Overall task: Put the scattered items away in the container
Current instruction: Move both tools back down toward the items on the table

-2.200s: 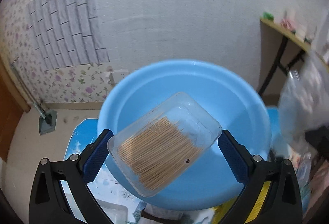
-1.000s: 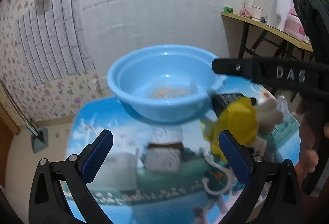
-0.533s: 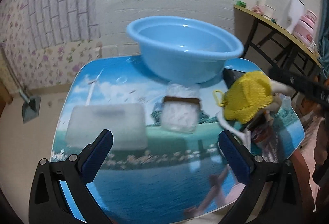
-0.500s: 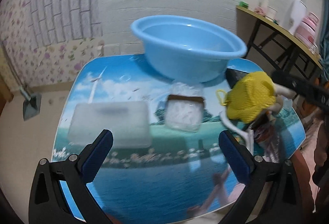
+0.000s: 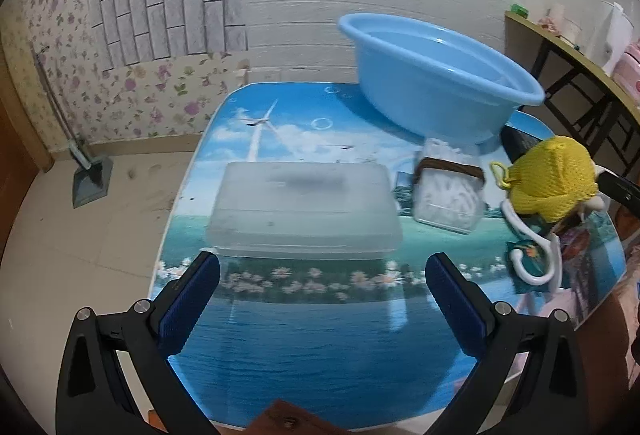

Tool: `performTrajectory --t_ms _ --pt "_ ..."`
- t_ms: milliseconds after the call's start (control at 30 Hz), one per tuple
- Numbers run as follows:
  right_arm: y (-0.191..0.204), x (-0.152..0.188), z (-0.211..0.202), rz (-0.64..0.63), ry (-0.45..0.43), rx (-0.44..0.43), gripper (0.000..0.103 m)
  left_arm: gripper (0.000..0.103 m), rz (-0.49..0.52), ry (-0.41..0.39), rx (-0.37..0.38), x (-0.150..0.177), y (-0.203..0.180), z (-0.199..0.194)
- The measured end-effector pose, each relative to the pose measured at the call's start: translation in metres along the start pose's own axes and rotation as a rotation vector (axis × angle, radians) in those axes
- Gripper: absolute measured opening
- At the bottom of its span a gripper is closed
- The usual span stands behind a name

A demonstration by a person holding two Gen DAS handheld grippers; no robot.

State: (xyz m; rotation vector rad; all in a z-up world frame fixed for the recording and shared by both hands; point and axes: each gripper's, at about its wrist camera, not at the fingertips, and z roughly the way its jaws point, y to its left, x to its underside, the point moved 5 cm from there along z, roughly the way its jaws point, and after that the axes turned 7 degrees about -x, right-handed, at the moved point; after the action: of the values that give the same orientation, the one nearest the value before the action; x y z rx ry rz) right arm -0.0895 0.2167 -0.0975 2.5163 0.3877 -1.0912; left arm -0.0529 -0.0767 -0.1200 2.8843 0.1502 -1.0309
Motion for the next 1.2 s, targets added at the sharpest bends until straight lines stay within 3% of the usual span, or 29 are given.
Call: performTrajectory --t_ms 133,167,533,667,800,1000,1133,1200 --pt "-0.001 0.006 -0.002 0.0 -0.001 -0.011 0.069 0.103 0.011 -0.014 -0.046 -0.003 0.008 0.003" --pt "-0.003 0.007 -0.002 0.003 0.0 -0.011 0.07 0.103 0.019 -0.02 -0.06 -0.004 0.008 0.003" --pt "-0.015 0.034 -0.005 0.042 0.053 -0.003 0.07 0.103 0.028 -0.038 -0.082 -0.013 0.03 0.011" --pt "-0.008 0.036 -0.004 0.024 0.055 -0.021 0.07 0.103 0.008 -0.053 -0.05 -0.013 0.036 0.008" --pt "0.001 0.034 -0.001 0.003 0.057 -0.043 0.07 0.103 0.006 -0.092 0.032 -0.022 0.03 -0.001" --pt "0.021 0.036 0.008 -0.059 0.08 -0.049 0.063 0.103 0.029 -0.099 0.012 -0.039 0.027 0.011" --pt "0.026 0.038 0.012 -0.08 0.095 -0.036 0.062 0.103 -0.012 -0.074 0.092 -0.046 0.031 0.025" --pt "0.024 0.038 0.013 -0.079 0.1 -0.027 0.062 0.103 -0.011 -0.07 0.086 -0.049 0.032 0.034"
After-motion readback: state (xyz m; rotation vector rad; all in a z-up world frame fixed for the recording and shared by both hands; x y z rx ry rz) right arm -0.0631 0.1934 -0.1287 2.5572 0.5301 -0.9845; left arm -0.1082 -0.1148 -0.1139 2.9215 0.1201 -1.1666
